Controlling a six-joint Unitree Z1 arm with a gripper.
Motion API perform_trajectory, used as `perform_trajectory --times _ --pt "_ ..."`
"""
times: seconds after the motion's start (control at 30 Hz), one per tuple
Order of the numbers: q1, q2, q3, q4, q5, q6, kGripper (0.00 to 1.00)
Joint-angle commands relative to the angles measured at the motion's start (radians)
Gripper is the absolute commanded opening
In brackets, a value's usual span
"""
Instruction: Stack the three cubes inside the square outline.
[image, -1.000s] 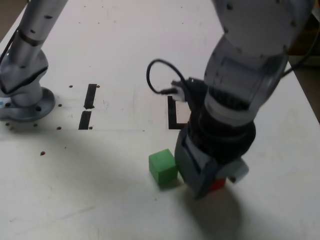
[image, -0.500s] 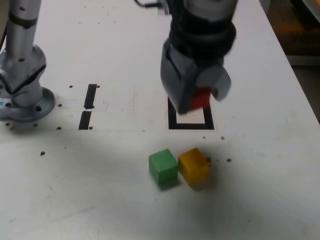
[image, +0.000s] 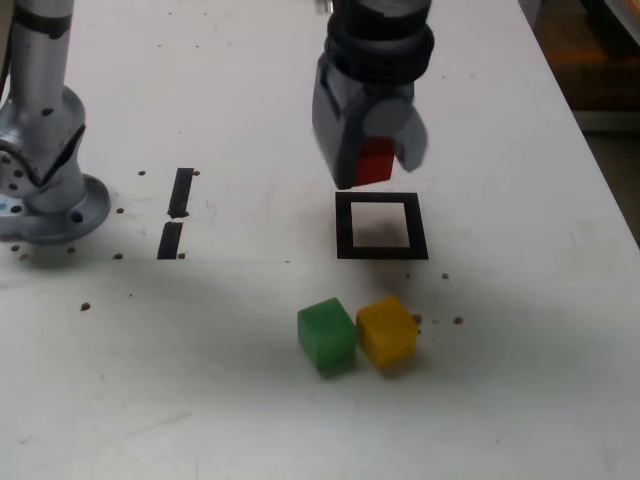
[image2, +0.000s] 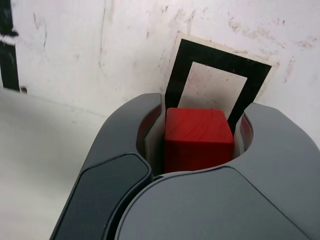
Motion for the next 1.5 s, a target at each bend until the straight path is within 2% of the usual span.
perform_trajectory --times 0.0,0.23,0.63,0.83,1.13,1.47 --pt "0.004 0.002 0.018 -0.024 -0.005 0.045 0.28" --pt "0.005 0.035 0.045 -0.081 -0.011 0.161 0.28" --pt "0.008 0.098 0.106 -0.192 -0.024 0.176 0.28" --pt "0.008 0.108 0.109 -0.207 -0.026 0.177 0.28" --pt "0.016 0.109 0.114 -0.214 -0.01 0.195 0.31" --pt "0.042 0.122 0.126 -0.225 -0.021 0.218 0.31"
